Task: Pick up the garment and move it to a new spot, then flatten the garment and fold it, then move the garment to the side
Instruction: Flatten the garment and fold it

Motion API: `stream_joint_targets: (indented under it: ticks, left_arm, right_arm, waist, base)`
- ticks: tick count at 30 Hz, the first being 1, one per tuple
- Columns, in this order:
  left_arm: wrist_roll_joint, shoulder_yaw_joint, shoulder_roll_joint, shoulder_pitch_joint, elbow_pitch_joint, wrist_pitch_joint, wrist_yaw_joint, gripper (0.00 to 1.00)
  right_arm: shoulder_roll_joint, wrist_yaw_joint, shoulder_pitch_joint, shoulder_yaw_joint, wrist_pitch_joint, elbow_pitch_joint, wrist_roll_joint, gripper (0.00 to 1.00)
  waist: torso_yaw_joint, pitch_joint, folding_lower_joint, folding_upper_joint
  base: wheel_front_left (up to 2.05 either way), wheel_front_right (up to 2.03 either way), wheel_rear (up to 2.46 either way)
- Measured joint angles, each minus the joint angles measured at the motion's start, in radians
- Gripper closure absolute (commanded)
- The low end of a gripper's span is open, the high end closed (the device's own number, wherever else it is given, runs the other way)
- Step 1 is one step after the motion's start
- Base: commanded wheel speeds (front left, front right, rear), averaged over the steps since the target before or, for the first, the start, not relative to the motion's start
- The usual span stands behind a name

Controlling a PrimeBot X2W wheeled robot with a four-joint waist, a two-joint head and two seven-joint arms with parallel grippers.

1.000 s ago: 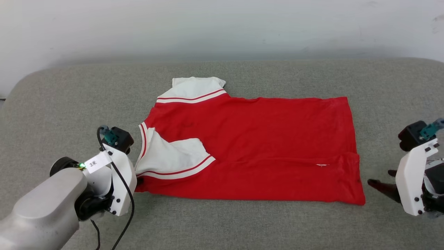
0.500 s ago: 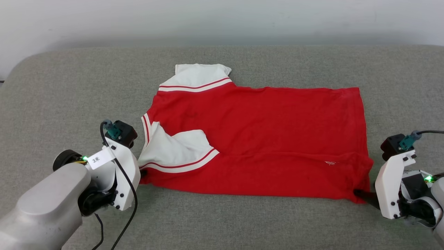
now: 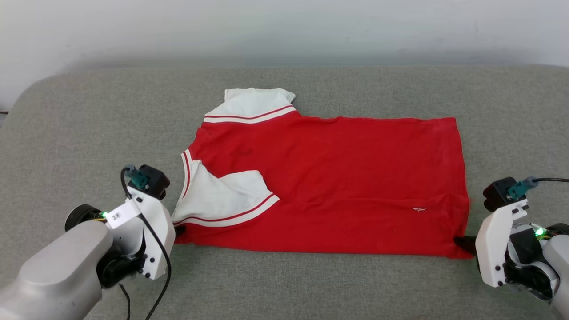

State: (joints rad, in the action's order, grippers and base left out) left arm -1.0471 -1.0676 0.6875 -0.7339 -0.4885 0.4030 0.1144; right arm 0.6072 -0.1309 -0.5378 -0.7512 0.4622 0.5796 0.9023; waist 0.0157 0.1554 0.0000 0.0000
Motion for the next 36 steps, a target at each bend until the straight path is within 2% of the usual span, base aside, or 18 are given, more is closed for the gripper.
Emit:
stream_joint_targets:
  ticks: [9,20,27,36]
  left_arm:
    - [-0.007,0.003,0.051,0.078,0.071,-0.053,-0.024,1.0]
    - [-0.048,-0.005,0.119,0.225,0.23,-0.081,-0.105,1.0]
    - [-0.059,-0.013,0.124,0.26,0.243,-0.084,-0.132,1.0]
    - [-0.079,-0.029,0.077,0.276,0.157,-0.073,-0.113,1.0]
  right_arm:
    - [0.1,0.0,0.057,-0.017,-0.077,-0.1,0.058,1.0]
    - [0.184,-0.001,0.202,0.028,-0.085,-0.211,0.103,1.0]
    - [0.165,-0.001,0.244,0.078,-0.056,-0.202,0.114,1.0]
    - [0.086,-0.001,0.268,0.107,-0.058,-0.093,0.102,1.0]
  waist:
    - [-0.003,-0.069,0.0,0.0]
    - [-0.006,-0.134,0.0,0.0]
    - [-0.014,-0.115,0.0,0.0]
    - [-0.005,-0.098,0.0,0.0]
  base:
    - [0.0,0.0,0.0]
    - [0.0,0.0,0.0]
    - [0.0,0.0,0.0]
    - [0.0,0.0,0.0]
